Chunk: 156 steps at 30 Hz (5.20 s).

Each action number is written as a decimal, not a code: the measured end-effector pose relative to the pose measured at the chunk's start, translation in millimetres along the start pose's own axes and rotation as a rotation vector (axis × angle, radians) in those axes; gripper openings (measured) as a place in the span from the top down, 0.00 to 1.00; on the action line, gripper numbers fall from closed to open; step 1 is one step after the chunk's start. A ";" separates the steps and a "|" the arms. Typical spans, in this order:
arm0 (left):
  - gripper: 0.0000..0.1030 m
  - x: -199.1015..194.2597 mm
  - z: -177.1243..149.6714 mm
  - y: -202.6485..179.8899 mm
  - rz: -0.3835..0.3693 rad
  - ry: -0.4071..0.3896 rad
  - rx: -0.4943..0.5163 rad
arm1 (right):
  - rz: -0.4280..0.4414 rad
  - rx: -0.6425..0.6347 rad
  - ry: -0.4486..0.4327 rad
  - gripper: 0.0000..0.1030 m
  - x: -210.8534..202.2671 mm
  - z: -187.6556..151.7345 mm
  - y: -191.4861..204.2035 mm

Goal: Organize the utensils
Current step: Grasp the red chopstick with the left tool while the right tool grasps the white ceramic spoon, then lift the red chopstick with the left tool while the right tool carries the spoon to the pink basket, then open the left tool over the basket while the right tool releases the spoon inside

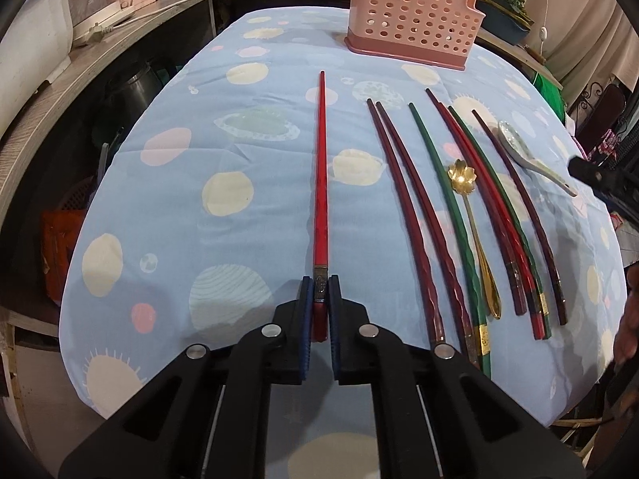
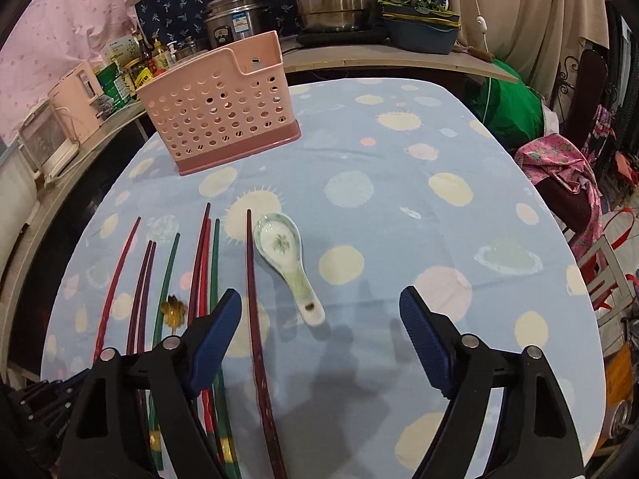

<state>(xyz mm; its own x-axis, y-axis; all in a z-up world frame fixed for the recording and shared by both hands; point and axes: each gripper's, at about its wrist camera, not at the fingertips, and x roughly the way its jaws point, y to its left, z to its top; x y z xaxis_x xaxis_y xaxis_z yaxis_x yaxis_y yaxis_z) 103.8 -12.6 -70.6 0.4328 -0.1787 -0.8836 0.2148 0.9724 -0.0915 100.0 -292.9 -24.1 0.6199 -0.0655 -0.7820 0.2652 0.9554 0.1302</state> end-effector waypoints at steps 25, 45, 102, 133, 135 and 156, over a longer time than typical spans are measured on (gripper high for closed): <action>0.93 2.5 4.3 2.4 -0.004 -0.010 0.000 | 0.111 0.039 0.101 0.82 46.4 -10.2 -1.7; 0.93 -43.0 10.0 8.2 -0.012 -0.117 -0.022 | 0.057 0.059 -0.027 0.93 -27.5 -7.5 -20.0; 0.93 -141.0 97.7 2.4 -0.001 -0.434 -0.013 | 0.101 0.008 -0.088 0.94 -68.2 24.9 -18.5; 0.93 -127.4 329.2 -38.1 -0.114 -0.737 -0.034 | 0.140 0.010 -0.255 0.94 32.7 238.6 32.2; 0.93 -109.3 327.6 -35.3 -0.106 -0.709 -0.039 | 0.137 0.013 -0.234 0.94 43.3 235.6 31.0; 0.55 -59.0 301.6 -12.1 0.005 -0.615 -0.054 | 0.149 0.016 -0.182 0.87 66.3 203.0 29.8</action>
<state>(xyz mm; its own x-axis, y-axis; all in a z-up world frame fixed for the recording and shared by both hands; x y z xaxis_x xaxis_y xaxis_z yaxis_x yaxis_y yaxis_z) 339.8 -59.1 121.1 0.8626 -0.2125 -0.4590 0.1738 0.9767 -0.1255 298.9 -327.2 51.6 0.7753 0.0237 -0.6311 0.1714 0.9539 0.2464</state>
